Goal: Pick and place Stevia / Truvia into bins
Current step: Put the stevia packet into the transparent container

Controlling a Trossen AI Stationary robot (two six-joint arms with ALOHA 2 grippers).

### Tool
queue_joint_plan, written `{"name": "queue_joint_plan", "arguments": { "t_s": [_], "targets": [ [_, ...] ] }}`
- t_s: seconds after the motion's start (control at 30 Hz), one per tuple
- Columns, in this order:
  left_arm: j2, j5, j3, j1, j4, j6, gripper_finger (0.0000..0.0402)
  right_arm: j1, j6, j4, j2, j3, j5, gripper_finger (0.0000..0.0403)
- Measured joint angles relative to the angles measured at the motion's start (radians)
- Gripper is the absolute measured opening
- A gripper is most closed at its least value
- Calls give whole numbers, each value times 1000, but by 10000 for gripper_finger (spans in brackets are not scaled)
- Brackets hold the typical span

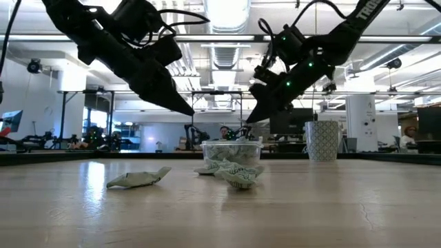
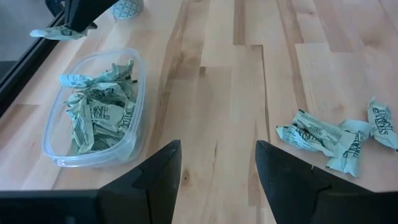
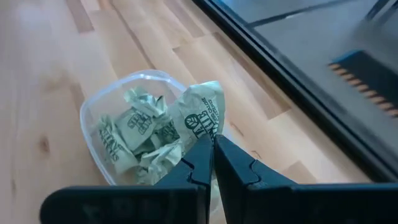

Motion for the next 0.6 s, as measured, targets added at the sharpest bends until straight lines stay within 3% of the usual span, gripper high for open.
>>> {"name": "queue_joint_plan", "arguments": {
  "t_s": [0.13, 0.43, 0.6],
  "targets": [
    [0, 0, 0, 0, 8, 0, 190, -14, 46, -1, 0, 3, -55, 9],
    [0, 0, 0, 0, 30, -3, 190, -18, 32, -33, 5, 0, -58, 9],
    [0, 0, 0, 0, 30, -9, 190, -23, 26, -37, 78, 12, -66, 9]
  ]
}}
